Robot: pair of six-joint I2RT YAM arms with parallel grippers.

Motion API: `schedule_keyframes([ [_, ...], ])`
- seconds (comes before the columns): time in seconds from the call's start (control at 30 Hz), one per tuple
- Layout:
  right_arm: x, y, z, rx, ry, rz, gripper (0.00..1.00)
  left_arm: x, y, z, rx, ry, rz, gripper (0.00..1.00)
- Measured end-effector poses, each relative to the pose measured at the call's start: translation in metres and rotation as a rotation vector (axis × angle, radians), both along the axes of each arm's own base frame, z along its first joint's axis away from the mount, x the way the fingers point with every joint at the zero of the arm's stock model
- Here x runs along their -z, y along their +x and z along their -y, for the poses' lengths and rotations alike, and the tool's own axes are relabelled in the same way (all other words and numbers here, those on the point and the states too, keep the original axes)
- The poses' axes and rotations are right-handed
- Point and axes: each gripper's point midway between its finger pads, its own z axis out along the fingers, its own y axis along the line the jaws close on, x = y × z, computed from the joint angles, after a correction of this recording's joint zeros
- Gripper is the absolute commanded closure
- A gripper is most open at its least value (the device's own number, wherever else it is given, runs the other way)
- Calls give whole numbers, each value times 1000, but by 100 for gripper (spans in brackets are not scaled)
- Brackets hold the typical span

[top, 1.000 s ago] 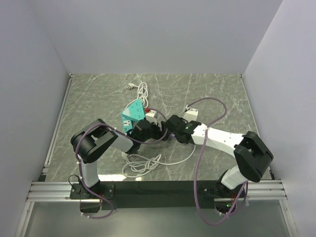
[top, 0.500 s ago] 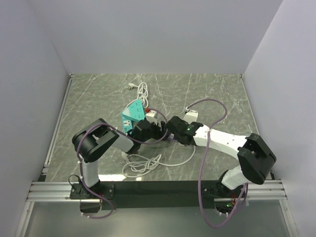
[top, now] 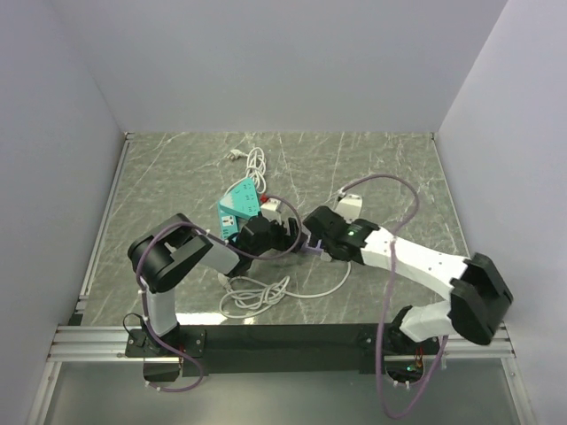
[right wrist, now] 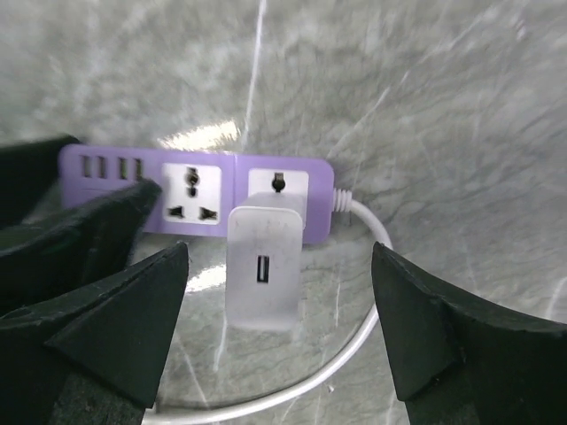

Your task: Insert the plug

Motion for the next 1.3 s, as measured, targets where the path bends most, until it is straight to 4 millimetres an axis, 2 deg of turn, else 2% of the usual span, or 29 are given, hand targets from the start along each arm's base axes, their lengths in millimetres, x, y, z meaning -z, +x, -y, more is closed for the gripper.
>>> schedule_keyframes([
  [0.17,-40,0,10,-10,43,102,11,-2,-6,-13,-26,20,-8,5],
  [0.27,-65,-1,15,-29,78,167,11,-10,-8,-21,-52,21,-1,3],
  [0.43,-99,-2,15,-105,128,272,15,-44,-7,-33,-103,-8,46,1],
  [0.57,-107,-3,3,-198,149,312,16,-76,-5,-55,-176,-31,88,1],
  [0.63,-106,-3,-11,-260,163,316,16,-88,-3,-70,-224,-42,97,1],
  [0.73,-99,-1,-36,-343,174,304,16,-96,3,-111,-360,-49,90,1],
  [0.9,-76,-3,-88,-481,169,226,17,-103,-12,-178,-574,-40,70,0],
  [1.1,-56,-2,-152,-600,215,146,19,-125,-35,-224,-719,-98,73,1],
  [1.3,-23,-5,-198,-687,246,44,20,-114,-56,-255,-809,-95,49,0],
])
